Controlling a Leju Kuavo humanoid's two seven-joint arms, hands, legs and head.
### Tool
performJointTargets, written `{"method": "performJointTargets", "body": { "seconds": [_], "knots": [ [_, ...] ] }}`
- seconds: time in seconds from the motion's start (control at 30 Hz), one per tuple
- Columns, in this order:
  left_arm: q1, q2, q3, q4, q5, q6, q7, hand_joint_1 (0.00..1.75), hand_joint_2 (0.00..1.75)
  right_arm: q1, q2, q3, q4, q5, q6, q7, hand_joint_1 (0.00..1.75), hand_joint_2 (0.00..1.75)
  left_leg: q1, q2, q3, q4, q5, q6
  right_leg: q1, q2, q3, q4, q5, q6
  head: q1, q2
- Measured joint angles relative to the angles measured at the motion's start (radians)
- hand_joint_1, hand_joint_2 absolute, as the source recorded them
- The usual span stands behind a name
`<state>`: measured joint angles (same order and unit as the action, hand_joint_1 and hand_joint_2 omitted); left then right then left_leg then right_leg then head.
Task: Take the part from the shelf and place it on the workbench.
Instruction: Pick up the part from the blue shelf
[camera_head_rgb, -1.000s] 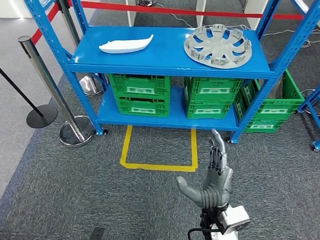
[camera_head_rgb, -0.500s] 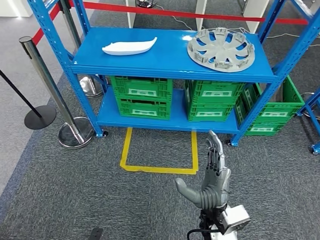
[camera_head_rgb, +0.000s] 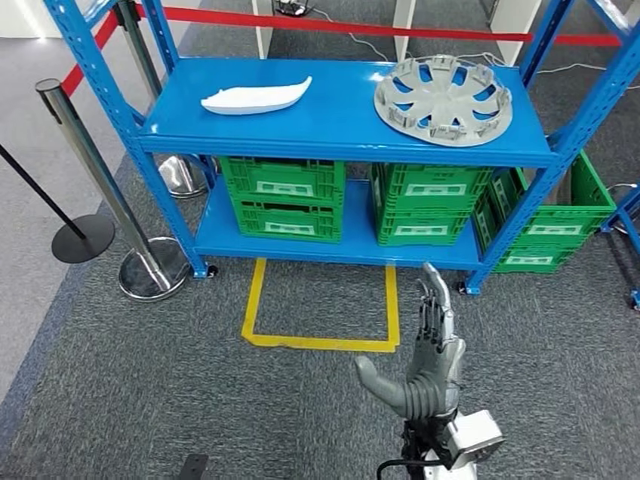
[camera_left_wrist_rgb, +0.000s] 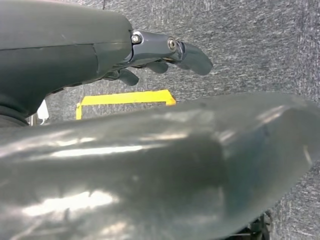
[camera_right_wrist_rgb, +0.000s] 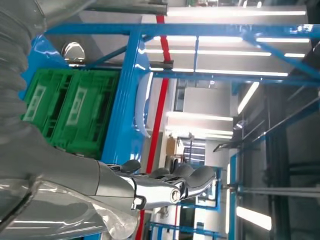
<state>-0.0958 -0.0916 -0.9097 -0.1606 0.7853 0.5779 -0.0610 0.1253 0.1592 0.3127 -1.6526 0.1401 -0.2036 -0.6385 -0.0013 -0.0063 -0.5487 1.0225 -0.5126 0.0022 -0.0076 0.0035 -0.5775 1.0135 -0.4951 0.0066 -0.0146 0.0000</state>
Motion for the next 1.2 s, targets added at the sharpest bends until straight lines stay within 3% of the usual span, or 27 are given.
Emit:
{"method": "performJointTargets", "body": {
  "seconds": [0.07,0.13,0.17,0.2,0.23,0.27,0.33,0.4,0.5,0.57,0.67,0.7,0.73,0.77,0.83,0.87,0.9,1.0,1.03,1.1,1.2],
  "knots": [
    [-0.001,0.001,-0.002,0.0,0.0,0.0,-0.001,0.0,0.0,0.0,0.0,-0.001,0.0,0.0,0.002,0.0,0.0,1.75,0.002,0.001,-0.022,0.055,-0.029,-0.011,-0.005,-0.002,0.014,-0.008,-0.003,-0.01,-0.003,0.0],
    [0.0,0.002,-0.005,0.0,0.0,0.0,-0.001,0.0,0.0,0.001,0.0,-0.001,0.0,0.0,0.004,0.0,0.0,1.75,0.006,0.001,-0.089,0.186,-0.078,-0.02,-0.006,-0.005,0.027,-0.01,-0.013,-0.017,-0.006,0.0],
    [0.001,0.002,-0.006,0.0,0.0,-0.001,-0.001,0.0,0.0,0.002,0.0,-0.002,0.0,0.0,0.006,0.0,0.0,1.75,0.008,0.001,-0.125,0.247,-0.093,-0.023,-0.006,-0.005,0.033,-0.01,-0.018,-0.019,-0.005,0.0],
    [0.003,0.002,-0.006,0.0,0.001,-0.001,-0.001,0.0,0.0,0.003,0.0,-0.002,0.0,0.0,0.007,0.0,0.0,1.75,0.009,0.001,-0.149,0.28,-0.09,-0.025,-0.006,-0.004,0.041,-0.01,-0.024,-0.018,-0.005,0.0],
    [0.003,0.003,-0.007,0.0,0.001,-0.003,-0.001,0.0,0.0,0.004,0.0,-0.002,0.0,0.0,0.008,0.0,0.0,1.75,0.011,0.001,-0.155,0.273,-0.066,-0.026,-0.006,-0.003,0.049,-0.01,-0.031,-0.017,-0.006,0.0],
    [0.004,0.003,-0.007,0.0,0.001,-0.004,-0.001,0.0,0.0,0.005,0.0,-0.002,0.0,0.0,0.009,0.0,0.0,1.75,0.011,0.001,-0.143,0.23,-0.026,-0.026,-0.006,-0.001,0.06,-0.01,-0.038,-0.015,-0.006,0.0],
    [0.004,0.004,-0.009,0.001,0.001,-0.008,-0.001,0.0,0.0,0.005,0.0,-0.002,0.0,0.001,0.012,0.0,0.0,1.75,0.011,0.002,-0.095,0.103,0.047,-0.022,-0.005,-0.001,0.075,-0.01,-0.056,-0.007,-0.006,0.0],
    [0.002,0.003,-0.012,0.001,0.001,-0.01,-0.001,0.0,0.0,0.004,0.0,-0.002,0.0,0.001,0.016,0.0,0.0,1.75,0.008,0.002,-0.063,0.028,0.057,-0.011,-0.002,0.0,0.08,-0.013,-0.07,0.006,-0.005,0.0],
    [0.003,0.003,-0.017,0.001,0.001,-0.011,0.0,0.0,0.0,0.004,-0.001,-0.002,0.0,0.002,0.019,0.0,0.0,1.75,0.007,0.0,-0.047,0.009,0.037,0.011,-0.003,-0.001,0.095,-0.011,-0.072,0.024,0.0,0.0],
    [0.003,0.003,-0.021,0.001,0.0,-0.011,0.0,0.0,0.0,0.002,-0.001,-0.002,0.0,0.001,0.019,0.0,0.0,1.75,0.008,-0.001,-0.029,0.004,0.029,0.025,-0.004,-0.002,0.069,0.043,-0.087,0.032,0.003,0.0],
    [0.002,0.003,-0.023,0.002,0.0,-0.011,0.0,0.0,0.0,0.003,-0.002,-0.002,0.001,0.001,0.019,0.0,0.0,1.75,0.006,-0.001,-0.009,0.001,0.009,0.036,-0.004,-0.002,-0.061,0.228,-0.145,0.037,0.006,0.0],
    [0.003,0.003,-0.023,0.002,0.0,-0.011,0.0,0.0,0.0,0.005,-0.003,-0.002,0.001,0.001,0.019,0.0,0.0,1.75,0.004,-0.001,0.0,0.001,0.0,0.036,-0.004,-0.002,-0.099,0.264,-0.154,0.037,0.005,0.0],
    [0.005,0.004,-0.023,0.002,0.0,-0.011,0.0,0.0,0.0,0.006,-0.004,-0.002,0.001,0.001,0.02,0.0,0.0,1.75,0.003,-0.002,0.011,0.001,-0.009,0.036,-0.004,-0.002,-0.12,0.266,-0.144,0.036,0.006,0.0],
    [0.006,0.004,-0.023,0.002,0.0,-0.011,0.0,0.0,0.0,0.007,-0.005,-0.002,0.002,0.001,0.02,0.0,0.0,1.75,0.002,-0.003,0.025,0.001,-0.02,0.036,-0.004,-0.002,-0.124,0.233,-0.115,0.033,0.006,0.0],
    [0.006,0.003,-0.023,0.002,0.0,-0.011,0.0,0.0,0.0,0.008,-0.006,-0.002,0.002,0.001,0.021,0.0,0.0,1.75,0.0,-0.004,0.056,0.001,-0.044,0.032,-0.002,-0.002,-0.103,0.118,-0.022,0.024,0.005,0.0],
    [0.005,0.003,-0.023,0.002,0.0,-0.011,0.0,0.0,0.0,0.009,-0.007,-0.002,0.003,0.001,0.021,0.0,0.0,1.75,0.0,-0.004,0.067,0.0,-0.054,0.027,0.001,-0.004,-0.092,0.072,0.005,0.019,0.004,0.0],
    [0.005,0.003,-0.023,0.002,0.001,-0.011,0.0,0.0,0.0,0.01,-0.007,-0.002,0.003,0.001,0.021,0.0,0.0,1.75,0.0,-0.004,0.075,-0.003,-0.065,0.021,0.004,-0.005,-0.081,0.047,0.021,0.013,0.003,0.0],
    [0.002,0.001,-0.023,0.003,0.002,-0.011,0.0,0.0,0.0,0.013,-0.008,-0.003,0.003,0.001,0.024,0.0,0.0,1.75,0.003,-0.003,0.101,0.007,-0.072,0.002,0.01,-0.005,-0.043,0.029,0.014,-0.007,0.002,0.0],
    [0.001,0.0,-0.024,0.003,0.002,-0.011,-0.001,0.0,0.0,0.013,-0.008,-0.003,0.002,0.001,0.025,0.0,0.0,1.75,0.004,-0.002,0.098,0.033,-0.066,-0.003,0.008,-0.005,-0.027,0.021,0.009,-0.014,0.001,0.0],
    [-0.002,-0.001,-0.024,0.003,0.002,-0.011,-0.001,0.0,0.0,0.013,-0.008,-0.002,0.002,0.001,0.028,0.0,0.0,1.75,0.006,-0.001,0.046,0.13,-0.069,-0.012,0.005,-0.005,0.008,0.009,-0.004,-0.025,-0.002,0.0],
    [0.0,0.001,-0.024,0.003,0.005,-0.011,-0.002,0.0,0.0,0.015,-0.008,-0.002,0.002,0.001,0.032,0.0,0.0,1.75,0.01,-0.001,-0.077,0.27,-0.144,-0.024,0.004,-0.001,0.046,0.006,-0.036,-0.03,-0.003,0.0]
  ]
}}
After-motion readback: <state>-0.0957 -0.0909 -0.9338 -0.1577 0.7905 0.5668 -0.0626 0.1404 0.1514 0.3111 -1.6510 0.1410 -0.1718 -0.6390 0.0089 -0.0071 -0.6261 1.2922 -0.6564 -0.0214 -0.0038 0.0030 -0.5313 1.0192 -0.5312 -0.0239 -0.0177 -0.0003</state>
